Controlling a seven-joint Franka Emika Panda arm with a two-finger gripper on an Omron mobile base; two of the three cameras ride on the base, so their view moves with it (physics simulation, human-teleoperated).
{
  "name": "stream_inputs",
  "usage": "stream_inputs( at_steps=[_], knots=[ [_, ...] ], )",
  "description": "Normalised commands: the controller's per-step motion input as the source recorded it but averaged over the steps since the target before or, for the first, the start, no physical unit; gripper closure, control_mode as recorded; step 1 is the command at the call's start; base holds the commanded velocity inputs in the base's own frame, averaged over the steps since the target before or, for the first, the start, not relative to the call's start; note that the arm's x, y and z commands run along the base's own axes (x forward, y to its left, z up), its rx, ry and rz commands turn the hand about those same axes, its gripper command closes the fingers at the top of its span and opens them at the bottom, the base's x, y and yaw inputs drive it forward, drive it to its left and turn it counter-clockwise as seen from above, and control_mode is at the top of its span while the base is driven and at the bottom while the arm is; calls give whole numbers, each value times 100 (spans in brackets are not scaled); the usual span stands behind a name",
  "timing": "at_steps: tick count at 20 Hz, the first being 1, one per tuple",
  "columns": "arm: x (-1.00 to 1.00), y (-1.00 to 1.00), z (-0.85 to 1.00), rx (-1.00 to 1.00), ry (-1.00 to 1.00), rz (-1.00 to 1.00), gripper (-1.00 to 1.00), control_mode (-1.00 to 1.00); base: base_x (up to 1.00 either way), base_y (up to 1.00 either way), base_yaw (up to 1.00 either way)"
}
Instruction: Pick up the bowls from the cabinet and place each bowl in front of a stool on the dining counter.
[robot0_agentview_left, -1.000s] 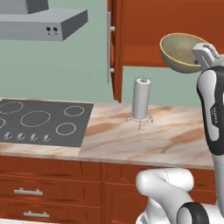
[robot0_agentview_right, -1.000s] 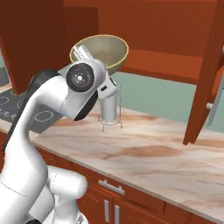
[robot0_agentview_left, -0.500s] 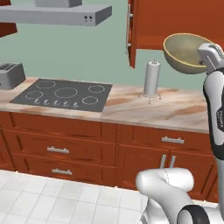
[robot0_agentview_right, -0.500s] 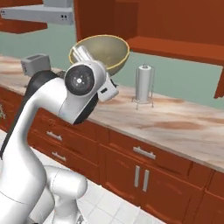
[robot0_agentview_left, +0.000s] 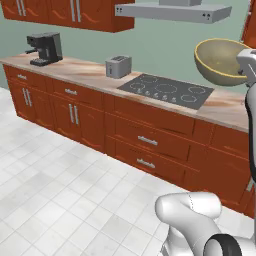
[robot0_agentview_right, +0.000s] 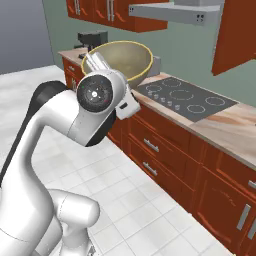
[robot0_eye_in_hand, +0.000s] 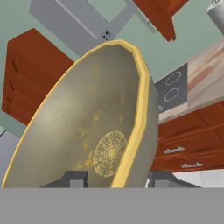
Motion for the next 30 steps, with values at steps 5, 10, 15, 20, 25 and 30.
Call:
stream_inputs(
  at_steps=[5, 10, 15, 20, 25, 30],
  knots=[
    [0, 0, 0, 0, 0, 0, 100, 100, -6, 79, 83],
    [0, 0, 0, 0, 0, 0, 100, 100, 34, 57, 75],
    [0, 0, 0, 0, 0, 0, 100, 100, 97, 8, 56],
    [0, 0, 0, 0, 0, 0, 100, 100, 100, -50, 10],
    [0, 0, 0, 0, 0, 0, 100, 100, 100, -68, 1],
    [0, 0, 0, 0, 0, 0, 100, 100, 100, -24, 2]
  ],
)
